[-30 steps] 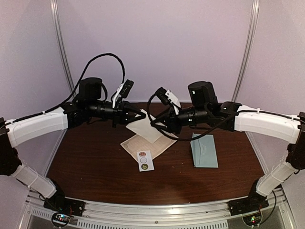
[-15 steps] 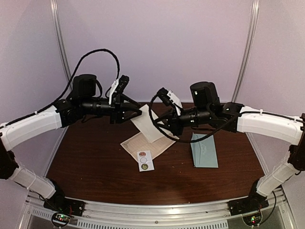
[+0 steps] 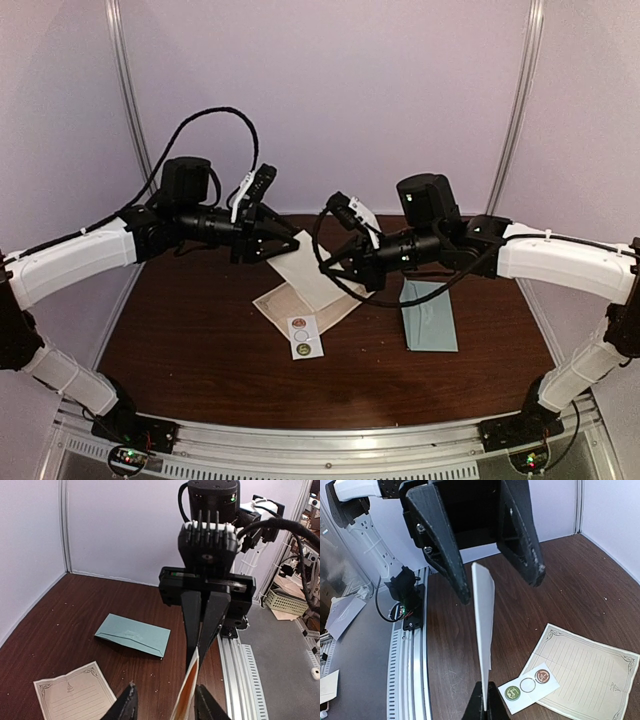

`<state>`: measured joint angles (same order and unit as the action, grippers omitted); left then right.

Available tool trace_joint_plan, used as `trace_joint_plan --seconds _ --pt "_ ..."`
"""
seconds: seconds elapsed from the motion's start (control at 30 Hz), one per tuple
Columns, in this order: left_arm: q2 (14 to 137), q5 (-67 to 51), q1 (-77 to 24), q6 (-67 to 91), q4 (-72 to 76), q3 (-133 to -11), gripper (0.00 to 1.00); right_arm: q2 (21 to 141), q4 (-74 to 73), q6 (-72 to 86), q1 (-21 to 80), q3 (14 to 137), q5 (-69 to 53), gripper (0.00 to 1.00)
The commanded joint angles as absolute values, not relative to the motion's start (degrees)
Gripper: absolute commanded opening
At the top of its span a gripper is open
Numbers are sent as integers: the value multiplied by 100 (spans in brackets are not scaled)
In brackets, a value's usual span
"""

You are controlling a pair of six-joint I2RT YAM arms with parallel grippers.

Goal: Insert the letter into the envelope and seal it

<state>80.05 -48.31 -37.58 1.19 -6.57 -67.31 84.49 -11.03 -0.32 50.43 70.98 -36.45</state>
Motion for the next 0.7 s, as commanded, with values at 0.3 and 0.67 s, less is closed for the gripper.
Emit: trace_joint_plan --seconds 0.3,0.67 --pt "8248 -5619 -3744 -91 -754 -7038 8 8385 -1302 -217 5027 7321 -3740 0" --pt "8291 -5655 -3744 -129 -790 -7041 0 8359 -1081 -100 5010 7263 -3710 20"
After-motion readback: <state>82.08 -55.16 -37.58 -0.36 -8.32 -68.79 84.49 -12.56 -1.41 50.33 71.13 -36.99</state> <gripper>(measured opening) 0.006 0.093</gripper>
